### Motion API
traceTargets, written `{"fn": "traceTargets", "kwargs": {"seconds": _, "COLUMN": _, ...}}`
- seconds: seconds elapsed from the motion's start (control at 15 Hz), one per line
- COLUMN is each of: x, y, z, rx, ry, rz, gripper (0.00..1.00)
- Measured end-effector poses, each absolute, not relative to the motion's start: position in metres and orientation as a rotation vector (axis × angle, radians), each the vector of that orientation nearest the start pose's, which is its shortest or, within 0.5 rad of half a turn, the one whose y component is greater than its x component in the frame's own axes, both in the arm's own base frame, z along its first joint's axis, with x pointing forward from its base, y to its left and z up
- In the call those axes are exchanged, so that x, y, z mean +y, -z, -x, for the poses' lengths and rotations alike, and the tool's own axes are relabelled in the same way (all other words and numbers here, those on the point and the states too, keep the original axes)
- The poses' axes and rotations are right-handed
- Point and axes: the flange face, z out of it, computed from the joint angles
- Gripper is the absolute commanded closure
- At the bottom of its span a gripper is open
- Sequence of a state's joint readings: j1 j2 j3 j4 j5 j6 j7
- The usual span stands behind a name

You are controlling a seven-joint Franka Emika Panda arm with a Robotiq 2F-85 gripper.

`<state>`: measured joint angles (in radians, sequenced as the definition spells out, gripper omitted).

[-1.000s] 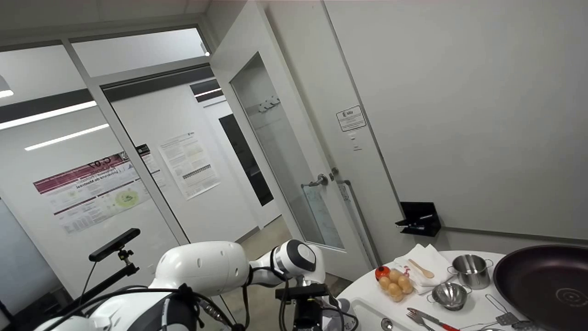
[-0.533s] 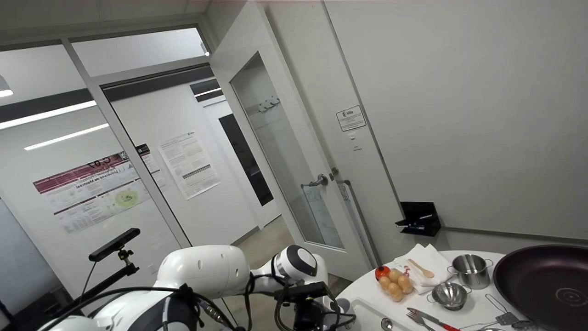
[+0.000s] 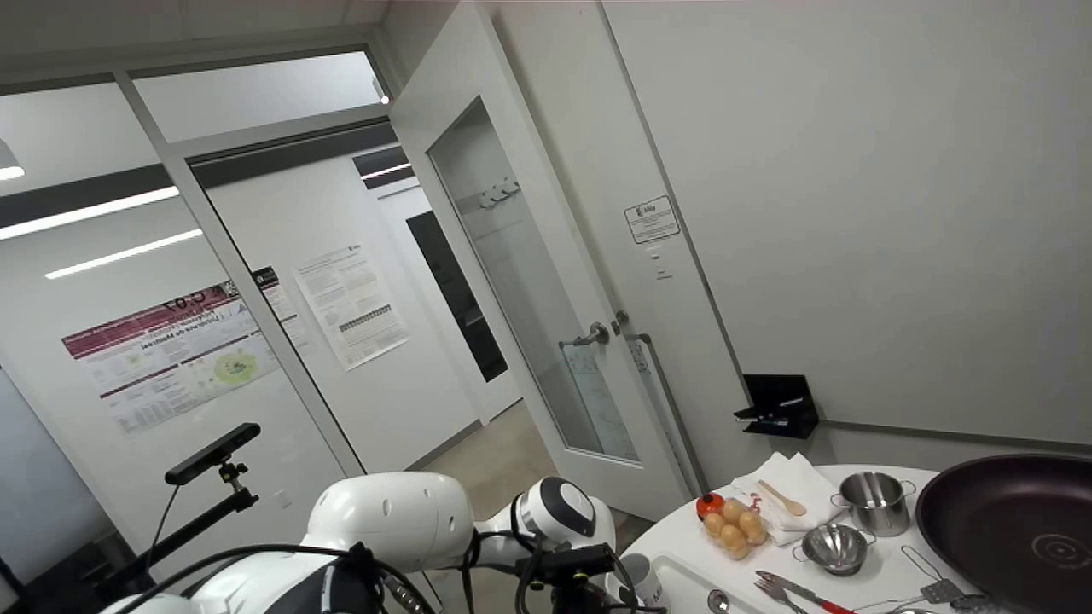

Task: Use the spoon to stir the contents in the red bowl

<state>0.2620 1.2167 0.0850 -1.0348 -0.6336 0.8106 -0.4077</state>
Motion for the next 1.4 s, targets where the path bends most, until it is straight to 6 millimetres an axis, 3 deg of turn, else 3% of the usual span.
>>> {"fn": "traceTargets", "kwargs": {"seconds": 0.27, "x": 0.105, "y": -0.080, "z": -0.584, "rx": -0.970, "ry": -2.450, "rz": 2.497, "gripper": 0.91}}
{"fn": "traceTargets", "kwargs": {"seconds": 0.47, "x": 0.107, "y": -0.074, "z": -0.583, "rx": -0.978, "ry": -2.445, "rz": 2.493, "gripper": 0.91}}
{"fn": "traceTargets", "kwargs": {"seconds": 1.4, "x": 0.159, "y": -0.108, "z": -0.607, "rx": -1.089, "ry": -2.241, "rz": 2.668, "gripper": 0.91}}
